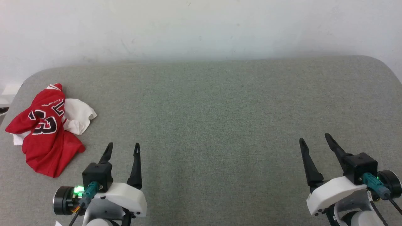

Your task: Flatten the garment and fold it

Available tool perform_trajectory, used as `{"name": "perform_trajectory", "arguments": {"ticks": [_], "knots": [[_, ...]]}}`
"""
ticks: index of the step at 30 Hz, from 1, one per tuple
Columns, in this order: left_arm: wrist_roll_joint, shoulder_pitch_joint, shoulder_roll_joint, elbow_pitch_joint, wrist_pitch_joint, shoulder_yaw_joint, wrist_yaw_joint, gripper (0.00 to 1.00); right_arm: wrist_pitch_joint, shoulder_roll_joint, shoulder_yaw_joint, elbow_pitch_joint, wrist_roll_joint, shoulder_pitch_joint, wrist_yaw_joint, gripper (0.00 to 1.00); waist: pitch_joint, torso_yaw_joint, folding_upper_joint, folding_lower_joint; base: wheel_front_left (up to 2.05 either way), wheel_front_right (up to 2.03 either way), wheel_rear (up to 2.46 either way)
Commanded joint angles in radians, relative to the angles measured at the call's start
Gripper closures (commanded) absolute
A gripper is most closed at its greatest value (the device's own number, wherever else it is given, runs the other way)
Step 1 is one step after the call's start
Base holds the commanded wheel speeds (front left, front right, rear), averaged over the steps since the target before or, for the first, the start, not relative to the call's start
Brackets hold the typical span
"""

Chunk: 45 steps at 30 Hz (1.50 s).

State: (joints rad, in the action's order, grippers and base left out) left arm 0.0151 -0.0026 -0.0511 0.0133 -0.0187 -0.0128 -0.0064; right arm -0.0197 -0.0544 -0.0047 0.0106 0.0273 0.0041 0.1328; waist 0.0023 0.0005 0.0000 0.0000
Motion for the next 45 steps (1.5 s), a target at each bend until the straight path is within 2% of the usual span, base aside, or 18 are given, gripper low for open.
{"name": "perform_trajectory", "arguments": {"ticks": [1,18,45], "knots": [[0.009,0.006,0.000,0.003,-0.009,-0.005,0.011,0.00,-0.008,0.000,-0.003,0.001,0.006,0.004,0.000,0.00,0.000,0.001,0.0000,0.0000,0.00,0.00,0.00],[0.023,0.019,0.000,0.009,-0.044,-0.010,0.027,0.00,-0.043,0.001,-0.005,-0.011,0.017,0.014,0.000,0.00,-0.001,0.057,0.0000,0.0000,0.00,0.00,0.00],[0.047,0.045,0.000,0.015,-0.101,-0.016,0.046,0.00,-0.100,0.002,0.019,-0.025,0.035,0.031,-0.001,0.00,-0.004,0.242,0.0000,0.0000,0.00,0.00,0.00]]}}
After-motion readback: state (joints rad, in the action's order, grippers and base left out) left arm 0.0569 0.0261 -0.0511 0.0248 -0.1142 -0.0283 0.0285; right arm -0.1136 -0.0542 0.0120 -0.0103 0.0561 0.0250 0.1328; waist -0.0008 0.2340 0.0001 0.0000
